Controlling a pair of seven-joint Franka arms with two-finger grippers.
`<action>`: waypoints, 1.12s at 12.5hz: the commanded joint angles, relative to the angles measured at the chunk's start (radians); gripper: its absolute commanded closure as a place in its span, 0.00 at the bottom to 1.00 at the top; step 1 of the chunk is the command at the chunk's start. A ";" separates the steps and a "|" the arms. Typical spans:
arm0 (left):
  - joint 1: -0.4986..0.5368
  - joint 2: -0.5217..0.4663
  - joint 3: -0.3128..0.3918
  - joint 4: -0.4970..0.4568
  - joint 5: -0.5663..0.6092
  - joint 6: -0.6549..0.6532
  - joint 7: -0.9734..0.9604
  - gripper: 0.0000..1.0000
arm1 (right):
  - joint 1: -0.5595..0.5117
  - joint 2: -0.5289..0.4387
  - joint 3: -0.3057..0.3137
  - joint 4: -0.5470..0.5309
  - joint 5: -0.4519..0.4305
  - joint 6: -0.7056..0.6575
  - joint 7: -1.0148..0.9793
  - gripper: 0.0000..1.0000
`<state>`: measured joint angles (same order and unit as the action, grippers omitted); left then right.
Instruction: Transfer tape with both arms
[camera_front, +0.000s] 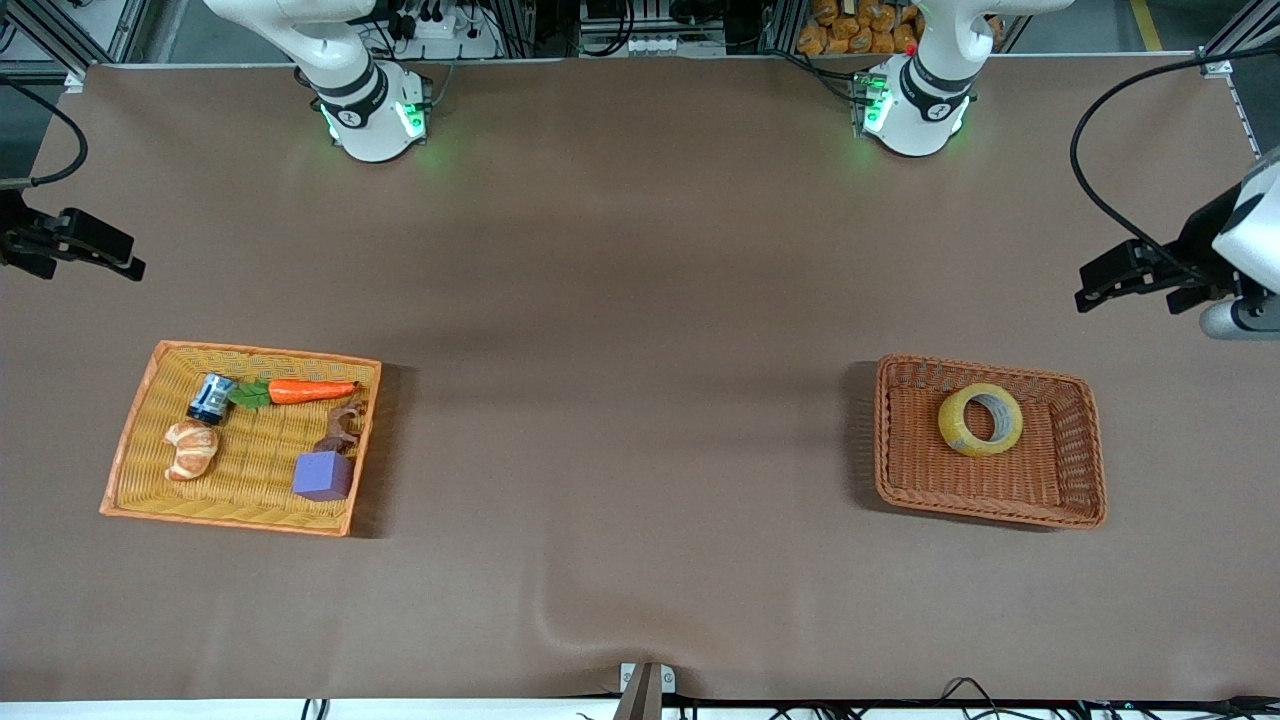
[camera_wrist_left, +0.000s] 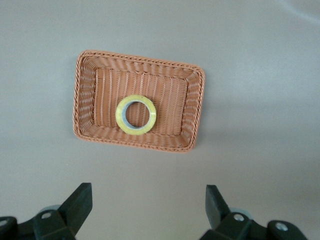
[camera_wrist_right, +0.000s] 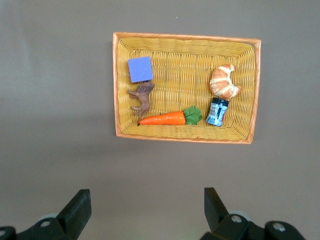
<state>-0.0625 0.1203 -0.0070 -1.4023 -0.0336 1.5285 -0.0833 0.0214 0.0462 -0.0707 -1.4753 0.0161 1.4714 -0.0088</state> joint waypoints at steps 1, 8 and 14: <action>0.026 -0.036 -0.007 -0.021 -0.022 -0.018 -0.012 0.00 | -0.006 -0.009 0.008 0.003 0.012 -0.013 -0.002 0.00; -0.007 -0.163 0.001 -0.199 0.060 0.064 -0.046 0.00 | -0.008 -0.009 0.008 0.003 0.012 -0.013 -0.002 0.00; 0.039 -0.200 -0.042 -0.261 0.061 0.052 -0.030 0.00 | -0.006 -0.009 0.008 0.003 0.012 -0.013 -0.002 0.00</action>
<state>-0.0448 -0.0478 -0.0295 -1.6286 0.0059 1.5656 -0.1132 0.0214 0.0462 -0.0687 -1.4752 0.0162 1.4686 -0.0089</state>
